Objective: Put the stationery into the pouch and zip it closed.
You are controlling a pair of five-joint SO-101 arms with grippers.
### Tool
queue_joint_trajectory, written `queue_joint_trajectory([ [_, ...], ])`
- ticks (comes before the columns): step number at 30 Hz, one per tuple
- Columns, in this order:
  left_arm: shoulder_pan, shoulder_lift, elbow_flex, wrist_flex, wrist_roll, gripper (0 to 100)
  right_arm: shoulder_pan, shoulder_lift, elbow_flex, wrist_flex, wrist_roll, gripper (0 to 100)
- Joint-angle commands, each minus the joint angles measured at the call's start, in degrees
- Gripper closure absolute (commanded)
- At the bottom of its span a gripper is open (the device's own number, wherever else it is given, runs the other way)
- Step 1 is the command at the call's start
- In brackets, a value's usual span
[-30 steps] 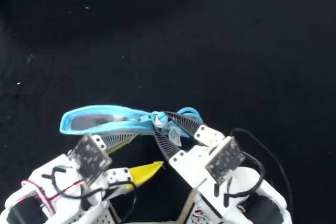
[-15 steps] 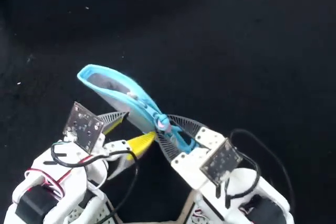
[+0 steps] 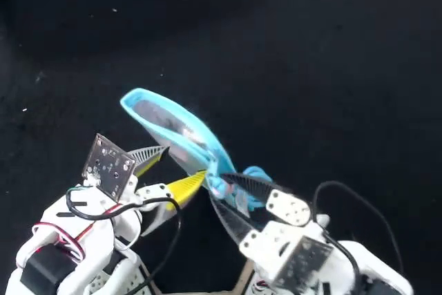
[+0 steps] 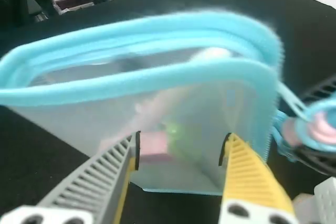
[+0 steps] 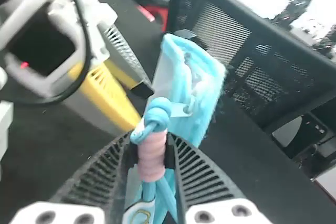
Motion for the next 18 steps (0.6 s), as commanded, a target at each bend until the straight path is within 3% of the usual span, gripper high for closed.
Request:
queue_joint_trajectory([
  [1, -0.57, 0.53, -2.86, -0.79, -0.53, 73, -1.23, -3.82, -5.23, 3.78, 0.7, 98.6],
  [4, 0.4, 0.79, -2.77, -0.97, -4.22, 73, -1.23, -4.0, -7.69, 4.75, 0.53, 98.6],
  [8, 6.55, 0.88, -3.21, 0.88, -8.44, 74, -1.14, -3.56, -11.38, 4.13, 0.35, 98.6],
  [12, 12.53, 1.14, -4.62, 2.02, -8.44, 74, -1.14, -3.56, -12.7, 1.32, 0.09, 98.7],
  [18, 14.81, 1.05, -4.62, 2.55, -8.44, 74, -1.14, -3.56, -8.66, -3.16, -2.9, 98.7],
])
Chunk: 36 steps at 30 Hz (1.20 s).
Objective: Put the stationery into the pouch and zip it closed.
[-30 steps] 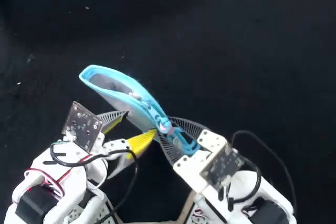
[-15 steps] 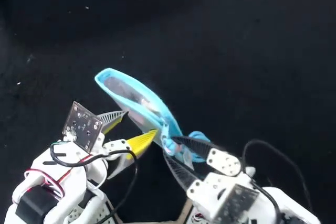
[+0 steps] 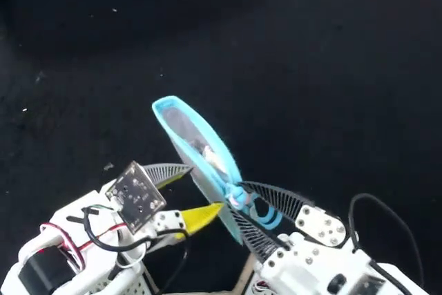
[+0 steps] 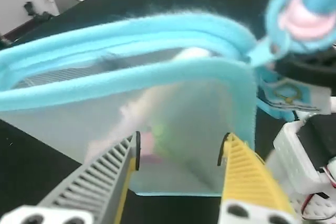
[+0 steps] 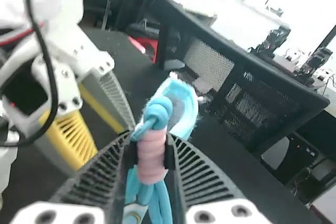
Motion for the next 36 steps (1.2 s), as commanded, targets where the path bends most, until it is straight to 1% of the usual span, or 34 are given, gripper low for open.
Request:
queue_joint_trajectory([
  [1, 1.54, 0.53, -3.56, 1.93, -0.35, 74, -0.88, -3.56, 2.24, -4.04, -0.79, 98.7],
  [5, 1.71, 0.44, -9.45, 8.62, -0.35, 73, -0.88, -3.65, 6.29, -5.89, -0.79, 98.7],
  [7, 3.47, 0.44, -13.23, 10.81, -0.09, 73, -0.88, -3.74, 6.99, -6.86, -0.79, 98.7],
  [8, 5.05, 0.88, -14.9, 11.52, 1.14, 73, -0.88, -3.65, 7.08, -7.38, -0.79, 98.7],
  [10, 6.9, 1.05, -16.4, 11.52, 4.57, 73, -0.88, -3.65, 7.34, -8.09, -0.79, 98.7],
  [12, 7.34, 1.05, -16.04, 10.64, 5.98, 73, -0.88, -3.65, 7.43, -8.0, -0.79, 98.7],
  [16, 7.16, 0.97, -12.7, 9.32, 5.45, 73, -0.79, -4.09, 6.46, -6.51, -0.88, 98.7],
  [17, 7.08, 0.7, -11.91, 9.49, 4.4, 73, -0.79, -4.09, 5.58, -5.19, -0.88, 98.7],
  [19, 5.05, 0.35, -10.77, 11.08, 1.49, 74, -0.79, -4.09, 4.0, -3.16, -0.88, 98.7],
  [21, 1.27, 0.35, -10.15, 12.22, -0.18, 74, -0.79, -4.09, 3.03, -1.85, -0.88, 98.7],
  [24, -6.02, 0.35, -9.98, 12.13, -0.7, 73, -0.79, -4.09, 3.21, -0.44, -0.88, 98.7],
  [25, -7.52, 0.35, -10.33, 12.13, -0.44, 73, -0.79, -4.18, 3.74, 0.09, -1.05, 98.7],
  [27, -8.48, 0.35, -10.15, 11.34, -0.09, 73, -0.79, -4.18, 5.14, 1.05, -1.05, 98.7],
  [30, -8.92, 0.35, -9.89, 11.25, 3.6, 73, -0.79, -4.18, 8.13, 0.62, -1.05, 98.7],
  [32, -9.19, 0.35, -9.89, 11.34, 3.69, 73, -0.79, -4.18, 9.01, -0.26, -1.23, 98.7],
  [36, -12.0, 0.26, -9.89, 11.16, 3.78, 73, -0.79, -4.18, 10.86, -0.7, -0.97, 98.7],
])
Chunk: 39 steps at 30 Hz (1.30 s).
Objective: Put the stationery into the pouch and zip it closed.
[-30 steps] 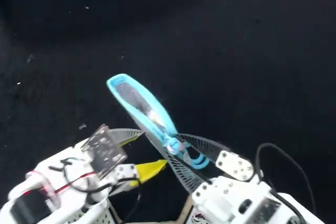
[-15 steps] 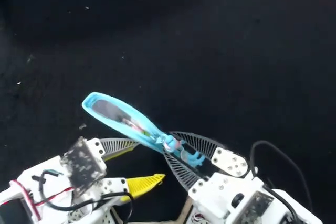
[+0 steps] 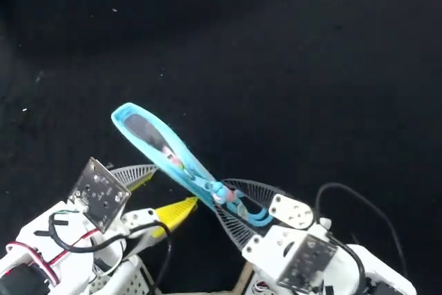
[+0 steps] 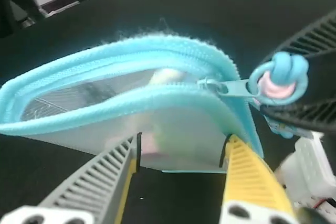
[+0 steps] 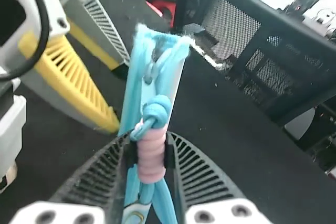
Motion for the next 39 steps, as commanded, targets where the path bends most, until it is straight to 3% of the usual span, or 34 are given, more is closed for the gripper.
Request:
queue_joint_trajectory([
  [1, -2.15, 0.26, -0.31, -0.97, 0.79, 73, -0.53, -4.18, 1.89, -1.58, -0.18, 98.7],
  [12, -2.15, 0.26, -0.48, -0.62, 0.7, 73, -0.53, -4.18, 5.05, -5.98, 4.13, 98.6],
  [20, -2.15, 0.26, -0.57, -0.62, 0.62, 73, 9.67, -4.26, 3.82, -6.42, 4.4, 98.6],
  [28, -2.07, 0.26, -0.75, -0.88, -1.32, 73, 10.11, -4.26, 4.18, -6.33, 0.79, 98.6],
  [36, -2.15, 0.26, -0.84, -5.19, -1.41, 73, -4.48, -4.26, 10.07, -6.42, 0.62, 98.6],
  [39, -2.15, 0.35, -0.84, -5.8, -1.49, 73, -6.15, -4.26, 11.47, -6.77, 0.62, 98.6],
])
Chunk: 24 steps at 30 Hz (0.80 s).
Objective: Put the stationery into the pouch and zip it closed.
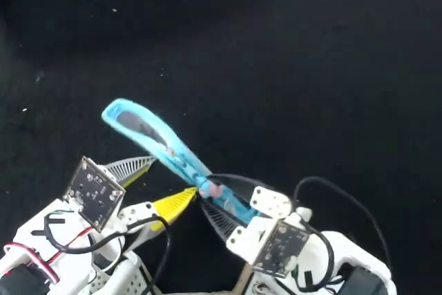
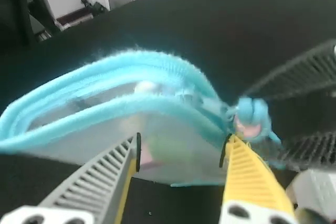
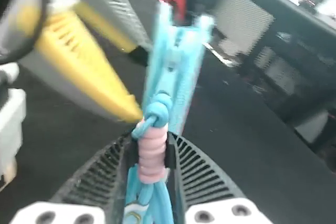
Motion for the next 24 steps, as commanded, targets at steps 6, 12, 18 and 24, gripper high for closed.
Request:
queue_joint_trajectory([
  [6, 5.32, 0.35, -0.84, -1.05, -0.44, 73, -3.6, -4.26, 5.41, -9.23, -1.05, 98.6],
  [12, 10.95, 0.44, -0.31, 0.09, -0.53, 74, -9.32, -4.26, 7.43, -11.96, -5.71, 98.6],
  [18, 5.93, 0.44, -0.22, 0.44, -0.53, 73, -9.23, -4.26, 0.22, -7.56, -5.45, 98.6],
  [24, 2.33, 0.35, -0.22, 0.53, -0.53, 73, -9.14, -4.26, -7.16, -2.2, -5.36, 98.6],
])
